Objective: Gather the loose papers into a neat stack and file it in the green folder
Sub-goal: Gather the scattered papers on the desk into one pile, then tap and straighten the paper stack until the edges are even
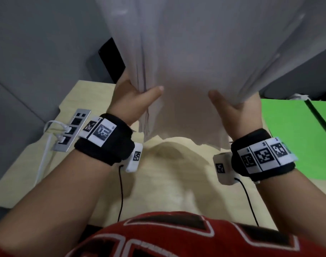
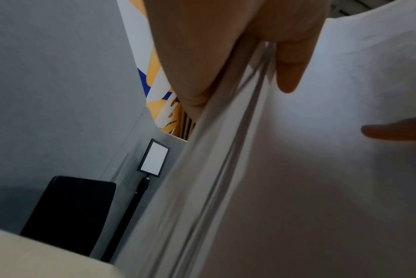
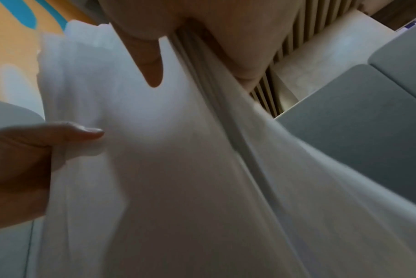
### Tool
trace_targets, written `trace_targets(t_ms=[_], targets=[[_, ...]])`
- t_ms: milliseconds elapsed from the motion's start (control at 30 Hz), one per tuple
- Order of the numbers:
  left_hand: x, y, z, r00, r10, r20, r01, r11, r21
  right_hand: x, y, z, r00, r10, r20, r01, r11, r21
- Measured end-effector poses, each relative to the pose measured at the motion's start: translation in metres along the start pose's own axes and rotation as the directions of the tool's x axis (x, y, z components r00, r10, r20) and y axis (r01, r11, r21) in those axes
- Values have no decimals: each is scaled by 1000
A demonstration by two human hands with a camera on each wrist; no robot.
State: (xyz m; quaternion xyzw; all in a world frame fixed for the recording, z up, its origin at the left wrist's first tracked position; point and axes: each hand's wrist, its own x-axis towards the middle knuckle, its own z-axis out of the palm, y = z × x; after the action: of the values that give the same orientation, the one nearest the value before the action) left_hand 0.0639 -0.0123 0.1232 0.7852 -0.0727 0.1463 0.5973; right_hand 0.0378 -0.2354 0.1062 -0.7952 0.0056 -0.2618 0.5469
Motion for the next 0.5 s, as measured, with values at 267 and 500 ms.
trace_targets(t_ms=[267,500], targets=[[-6,-9,9,991,-130,40,132,990,-46,-1,5,-9,998,18,68,-24,996,86],[-1,-14,1,1000,-13,12,14,989,-150,-2,10,-9,1000,6,25,-14,942,334]])
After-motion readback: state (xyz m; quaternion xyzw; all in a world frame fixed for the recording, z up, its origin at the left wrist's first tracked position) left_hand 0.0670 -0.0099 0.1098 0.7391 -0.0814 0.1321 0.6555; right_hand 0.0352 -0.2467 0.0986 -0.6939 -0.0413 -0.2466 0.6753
